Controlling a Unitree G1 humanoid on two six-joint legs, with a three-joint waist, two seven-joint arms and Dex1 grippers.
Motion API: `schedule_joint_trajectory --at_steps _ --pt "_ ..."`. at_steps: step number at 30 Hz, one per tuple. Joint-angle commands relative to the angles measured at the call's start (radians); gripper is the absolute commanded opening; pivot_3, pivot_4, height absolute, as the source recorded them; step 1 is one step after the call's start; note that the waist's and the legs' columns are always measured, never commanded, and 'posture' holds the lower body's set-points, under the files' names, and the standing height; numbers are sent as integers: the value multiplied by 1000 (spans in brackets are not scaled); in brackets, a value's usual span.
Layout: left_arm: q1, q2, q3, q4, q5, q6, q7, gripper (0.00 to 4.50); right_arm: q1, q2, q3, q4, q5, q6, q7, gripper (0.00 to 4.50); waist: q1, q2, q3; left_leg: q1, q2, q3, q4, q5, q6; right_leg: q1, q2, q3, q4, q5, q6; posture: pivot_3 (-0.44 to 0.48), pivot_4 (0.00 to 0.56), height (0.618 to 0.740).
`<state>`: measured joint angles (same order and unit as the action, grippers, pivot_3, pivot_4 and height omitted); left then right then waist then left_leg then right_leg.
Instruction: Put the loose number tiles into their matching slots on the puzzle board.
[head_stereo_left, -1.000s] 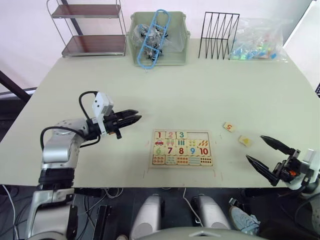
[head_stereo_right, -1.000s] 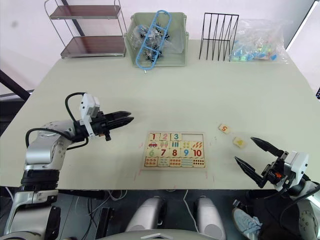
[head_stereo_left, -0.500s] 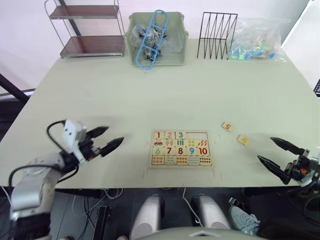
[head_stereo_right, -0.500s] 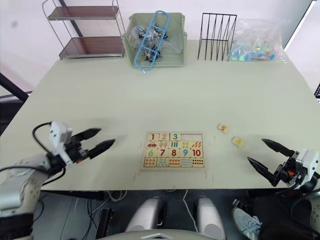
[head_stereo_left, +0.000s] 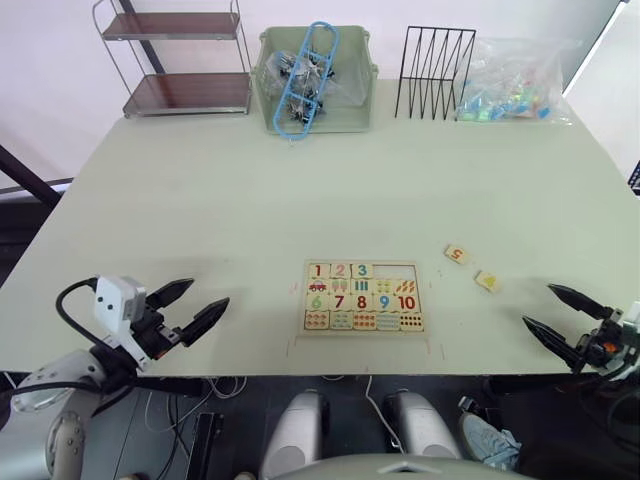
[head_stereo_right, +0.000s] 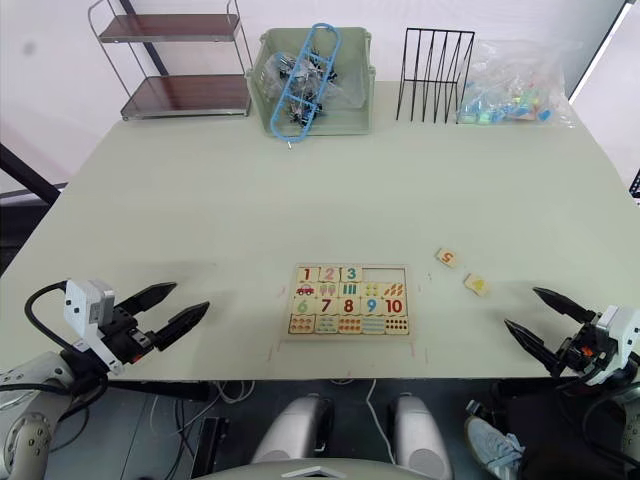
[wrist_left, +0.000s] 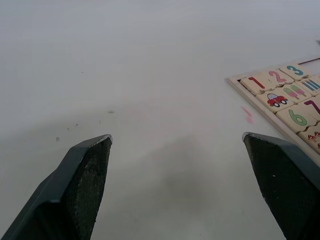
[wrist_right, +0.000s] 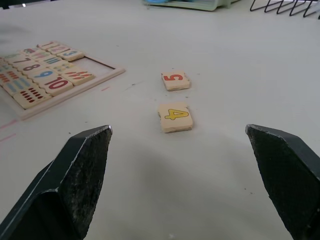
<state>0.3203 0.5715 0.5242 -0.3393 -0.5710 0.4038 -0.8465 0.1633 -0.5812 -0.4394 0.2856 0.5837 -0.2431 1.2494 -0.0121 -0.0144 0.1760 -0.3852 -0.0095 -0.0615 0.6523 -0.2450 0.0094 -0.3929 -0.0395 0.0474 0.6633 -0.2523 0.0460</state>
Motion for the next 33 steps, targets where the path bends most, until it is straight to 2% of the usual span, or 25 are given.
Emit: schedule_joint_trajectory --at_steps 1,6,18,33 --pt "16 -23 41 -27 -16 -48 26 4440 22 12 -20 -48 -10 -21 -45 4500 0 0 0 0 0 0 0 0 0 0 0 0 0 0 0 0 150 739" --pt "16 -47 17 -14 -9 -77 32 4440 49 35 -22 -95 -15 -19 -91 4500 0 0 0 0 0 1 0 0 0 0 0 1 0 0 0 0 150 739" --pt "-29 -24 -35 67 14 -140 -17 4440 115 53 -23 -183 -16 -20 -148 4500 -2 0 0 1 1 2 -1 0 0 0 2 2 0 -2 -3 0 150 739" --pt "-49 -16 -49 118 15 -197 -35 4440 97 56 4 -187 -29 -29 -159 4500 -1 0 0 1 1 2 -1 0 0 0 2 2 0 -2 -3 0 150 739"
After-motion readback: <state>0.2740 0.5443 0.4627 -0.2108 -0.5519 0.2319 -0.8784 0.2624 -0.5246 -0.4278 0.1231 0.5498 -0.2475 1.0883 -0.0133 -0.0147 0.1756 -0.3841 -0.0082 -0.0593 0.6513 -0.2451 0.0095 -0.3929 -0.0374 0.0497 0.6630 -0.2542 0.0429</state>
